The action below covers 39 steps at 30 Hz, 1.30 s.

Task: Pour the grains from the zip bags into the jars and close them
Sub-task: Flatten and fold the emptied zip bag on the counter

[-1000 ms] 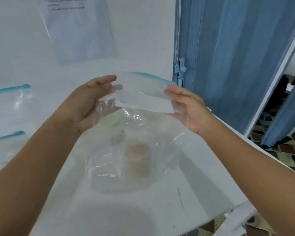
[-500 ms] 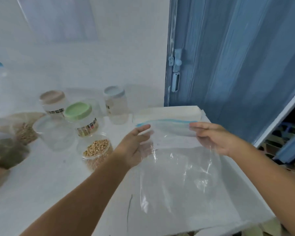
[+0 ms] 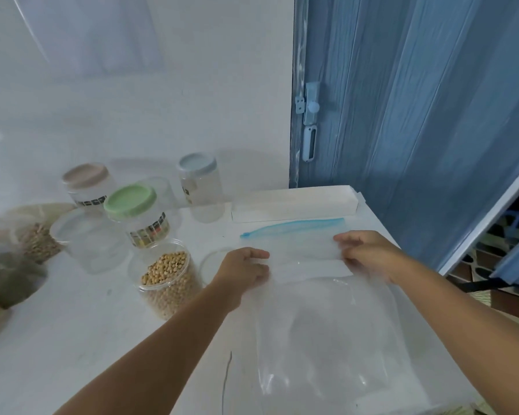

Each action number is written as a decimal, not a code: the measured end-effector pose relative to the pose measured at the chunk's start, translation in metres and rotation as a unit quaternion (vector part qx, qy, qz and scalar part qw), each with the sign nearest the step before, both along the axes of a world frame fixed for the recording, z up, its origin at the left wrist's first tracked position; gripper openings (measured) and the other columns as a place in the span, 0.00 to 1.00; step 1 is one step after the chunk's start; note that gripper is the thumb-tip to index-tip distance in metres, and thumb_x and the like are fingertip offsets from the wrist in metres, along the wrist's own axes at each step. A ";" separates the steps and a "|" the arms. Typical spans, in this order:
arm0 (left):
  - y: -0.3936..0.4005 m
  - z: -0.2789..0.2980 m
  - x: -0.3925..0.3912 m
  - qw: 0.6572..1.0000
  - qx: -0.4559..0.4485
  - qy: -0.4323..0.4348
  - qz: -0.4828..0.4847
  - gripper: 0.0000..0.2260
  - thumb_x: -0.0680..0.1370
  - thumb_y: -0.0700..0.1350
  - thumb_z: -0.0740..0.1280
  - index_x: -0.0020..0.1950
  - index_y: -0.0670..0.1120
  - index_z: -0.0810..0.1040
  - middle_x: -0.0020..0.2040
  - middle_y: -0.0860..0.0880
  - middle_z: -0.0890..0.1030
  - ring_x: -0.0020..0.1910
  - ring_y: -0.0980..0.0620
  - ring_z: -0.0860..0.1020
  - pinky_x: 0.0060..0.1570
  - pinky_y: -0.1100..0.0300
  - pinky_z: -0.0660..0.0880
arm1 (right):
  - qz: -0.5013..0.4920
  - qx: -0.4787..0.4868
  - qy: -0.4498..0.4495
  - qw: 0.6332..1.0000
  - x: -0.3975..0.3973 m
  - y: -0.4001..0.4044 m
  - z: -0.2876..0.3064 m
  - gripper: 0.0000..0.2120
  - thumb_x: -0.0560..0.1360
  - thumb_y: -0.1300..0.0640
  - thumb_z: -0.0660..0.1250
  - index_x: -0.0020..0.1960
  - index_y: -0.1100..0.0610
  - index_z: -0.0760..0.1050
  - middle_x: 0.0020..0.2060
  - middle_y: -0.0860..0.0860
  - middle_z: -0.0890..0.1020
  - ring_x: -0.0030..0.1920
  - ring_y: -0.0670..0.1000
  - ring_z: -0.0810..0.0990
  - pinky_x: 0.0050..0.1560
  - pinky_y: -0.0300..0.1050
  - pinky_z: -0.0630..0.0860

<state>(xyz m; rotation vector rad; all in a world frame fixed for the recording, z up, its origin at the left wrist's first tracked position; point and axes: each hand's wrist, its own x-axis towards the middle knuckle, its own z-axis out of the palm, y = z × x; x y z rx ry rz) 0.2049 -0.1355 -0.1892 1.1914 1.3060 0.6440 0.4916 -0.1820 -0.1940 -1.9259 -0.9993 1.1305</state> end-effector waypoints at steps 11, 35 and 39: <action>0.026 0.034 0.017 0.828 0.228 0.452 -0.240 0.21 0.81 0.54 0.70 0.72 0.50 0.73 0.53 0.49 0.82 0.39 0.51 0.80 0.50 0.59 0.78 | 0.213 0.015 -0.304 0.929 -0.054 0.002 0.020 0.30 0.80 0.33 0.62 0.79 0.39 0.65 0.78 0.48 0.67 0.78 0.55 0.64 0.78 0.53 0.62; 0.154 0.031 0.065 0.795 0.407 0.400 -0.206 0.14 0.83 0.35 0.60 0.62 0.49 0.80 0.52 0.43 0.81 0.50 0.41 0.80 0.49 0.53 0.77 | 0.266 -0.014 -0.373 0.889 -0.041 0.020 -0.012 0.31 0.83 0.33 0.55 0.83 0.39 0.53 0.85 0.47 0.48 0.84 0.53 0.45 0.82 0.49 0.47; 0.145 0.030 0.064 0.786 0.416 0.402 -0.218 0.14 0.80 0.34 0.60 0.53 0.50 0.80 0.47 0.43 0.81 0.44 0.40 0.78 0.44 0.51 0.78 | 0.266 -0.007 -0.375 0.888 -0.040 0.033 -0.013 0.31 0.83 0.34 0.55 0.84 0.41 0.54 0.85 0.49 0.49 0.84 0.54 0.46 0.82 0.51 0.47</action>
